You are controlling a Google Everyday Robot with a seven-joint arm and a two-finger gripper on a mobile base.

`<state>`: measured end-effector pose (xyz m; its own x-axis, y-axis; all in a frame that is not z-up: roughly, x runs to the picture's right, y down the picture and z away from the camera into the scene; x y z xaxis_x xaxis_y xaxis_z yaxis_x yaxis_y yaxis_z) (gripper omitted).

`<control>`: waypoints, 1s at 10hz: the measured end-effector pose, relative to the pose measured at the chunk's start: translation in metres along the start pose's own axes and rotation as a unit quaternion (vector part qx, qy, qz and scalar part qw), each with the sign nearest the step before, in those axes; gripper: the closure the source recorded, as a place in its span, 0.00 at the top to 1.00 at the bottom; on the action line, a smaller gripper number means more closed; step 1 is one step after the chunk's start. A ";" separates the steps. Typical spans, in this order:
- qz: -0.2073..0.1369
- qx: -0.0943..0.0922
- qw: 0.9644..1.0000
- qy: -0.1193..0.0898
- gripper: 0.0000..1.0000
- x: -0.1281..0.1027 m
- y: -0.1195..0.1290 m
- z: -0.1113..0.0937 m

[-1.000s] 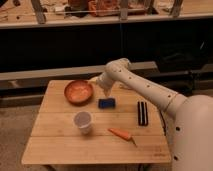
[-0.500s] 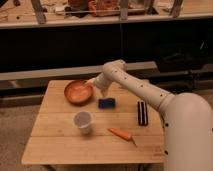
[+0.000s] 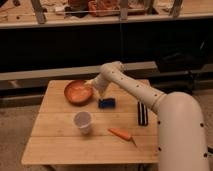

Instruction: Pick up the ceramic bowl

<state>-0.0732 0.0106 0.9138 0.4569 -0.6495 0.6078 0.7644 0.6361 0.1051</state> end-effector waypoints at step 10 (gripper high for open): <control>-0.007 0.004 1.000 -0.031 0.80 0.004 -0.001 0.030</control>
<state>-0.0854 0.0198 0.9401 0.4172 -0.6320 0.6531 0.7669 0.6304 0.1201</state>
